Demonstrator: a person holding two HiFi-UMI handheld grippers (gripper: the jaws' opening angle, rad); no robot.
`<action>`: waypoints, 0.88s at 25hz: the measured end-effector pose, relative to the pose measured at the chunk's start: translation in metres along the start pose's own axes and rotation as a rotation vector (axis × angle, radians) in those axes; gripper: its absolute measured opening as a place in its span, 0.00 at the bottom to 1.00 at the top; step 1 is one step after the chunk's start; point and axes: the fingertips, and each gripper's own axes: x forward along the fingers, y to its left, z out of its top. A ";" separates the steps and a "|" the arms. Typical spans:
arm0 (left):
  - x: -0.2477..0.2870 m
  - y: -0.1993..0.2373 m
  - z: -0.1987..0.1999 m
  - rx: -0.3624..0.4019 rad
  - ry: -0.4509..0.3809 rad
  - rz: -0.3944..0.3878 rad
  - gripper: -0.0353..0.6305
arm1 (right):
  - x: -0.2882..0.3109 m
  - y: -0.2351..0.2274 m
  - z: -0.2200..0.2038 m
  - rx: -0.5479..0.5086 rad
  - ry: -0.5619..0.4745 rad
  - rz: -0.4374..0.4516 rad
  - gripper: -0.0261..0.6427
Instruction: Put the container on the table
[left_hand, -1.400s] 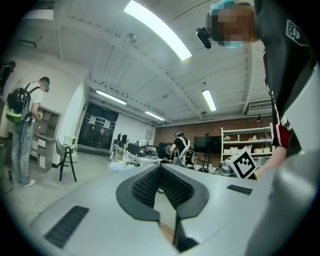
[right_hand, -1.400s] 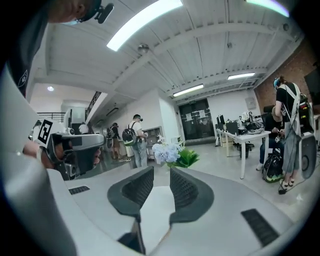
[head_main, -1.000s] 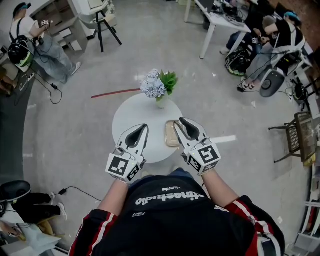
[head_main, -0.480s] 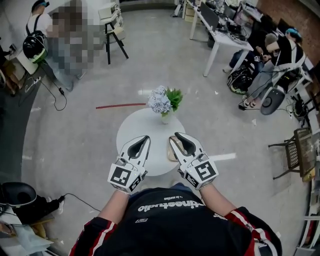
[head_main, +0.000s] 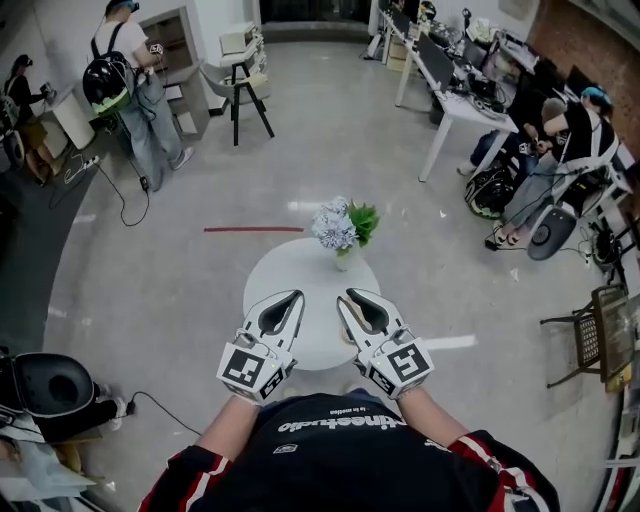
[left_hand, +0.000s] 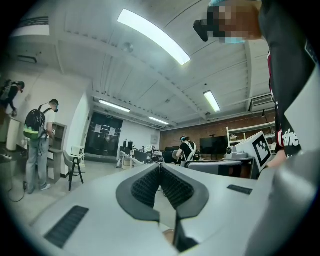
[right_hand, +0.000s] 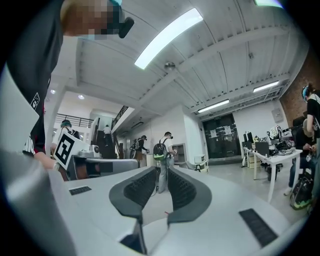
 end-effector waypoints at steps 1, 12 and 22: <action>-0.002 0.002 0.001 -0.001 -0.001 0.004 0.09 | 0.002 0.002 0.002 0.002 -0.001 0.006 0.17; -0.009 0.014 0.002 -0.026 -0.001 0.040 0.09 | 0.015 0.007 -0.004 -0.014 0.014 0.032 0.13; -0.009 0.010 0.000 -0.035 -0.001 0.027 0.09 | 0.014 0.010 -0.001 -0.014 0.010 0.035 0.11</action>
